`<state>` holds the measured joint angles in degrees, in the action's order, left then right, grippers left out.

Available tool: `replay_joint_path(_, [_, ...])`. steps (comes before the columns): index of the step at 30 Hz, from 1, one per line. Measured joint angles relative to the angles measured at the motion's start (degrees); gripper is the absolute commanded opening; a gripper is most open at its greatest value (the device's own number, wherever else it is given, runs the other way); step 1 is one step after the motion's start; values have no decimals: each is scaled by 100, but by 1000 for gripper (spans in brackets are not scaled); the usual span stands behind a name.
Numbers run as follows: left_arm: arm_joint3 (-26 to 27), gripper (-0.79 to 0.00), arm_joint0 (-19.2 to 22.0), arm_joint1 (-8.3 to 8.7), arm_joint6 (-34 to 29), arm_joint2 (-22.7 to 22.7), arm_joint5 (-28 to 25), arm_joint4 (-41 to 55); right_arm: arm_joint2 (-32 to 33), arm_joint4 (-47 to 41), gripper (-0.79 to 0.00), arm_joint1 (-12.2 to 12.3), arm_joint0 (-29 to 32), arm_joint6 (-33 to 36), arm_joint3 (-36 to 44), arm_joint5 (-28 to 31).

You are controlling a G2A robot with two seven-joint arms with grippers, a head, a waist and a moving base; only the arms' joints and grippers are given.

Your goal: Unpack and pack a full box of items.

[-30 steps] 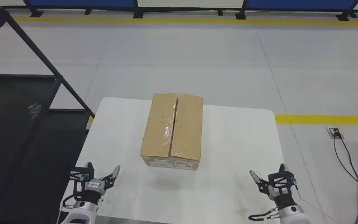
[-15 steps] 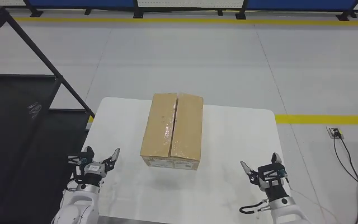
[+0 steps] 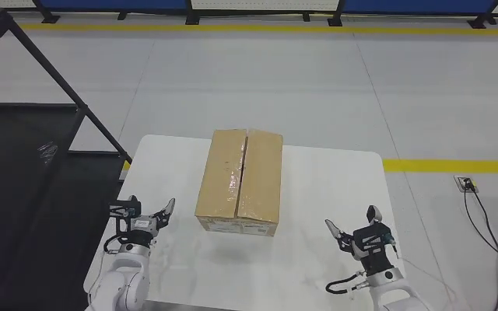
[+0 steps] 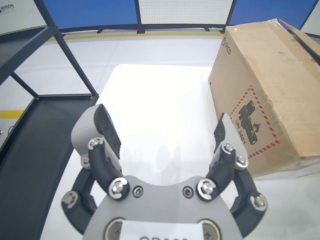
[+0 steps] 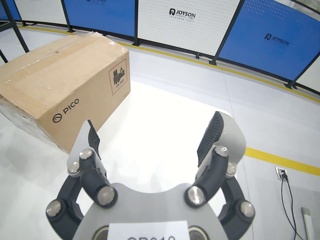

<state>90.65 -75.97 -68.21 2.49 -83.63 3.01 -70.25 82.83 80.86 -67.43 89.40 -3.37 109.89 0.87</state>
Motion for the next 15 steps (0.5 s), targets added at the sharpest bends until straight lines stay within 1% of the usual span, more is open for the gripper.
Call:
replay_joint_path(3, [-301, 0, 268, -39, 15, 234, -65, -84, -71, 74, 0, -13, -71, -131, -71, 24])
replay_joint_path(8, [-667, 0, 547, -105, 58, 547, -163, -99, -75, 80, 0, -29, -78, -335, -166, 39])
replay_joint_path(15, [-802, 0, 641, -159, 80, 829, -323, -222, 4, 115, 0, -35, -32, -413, -237, 106])
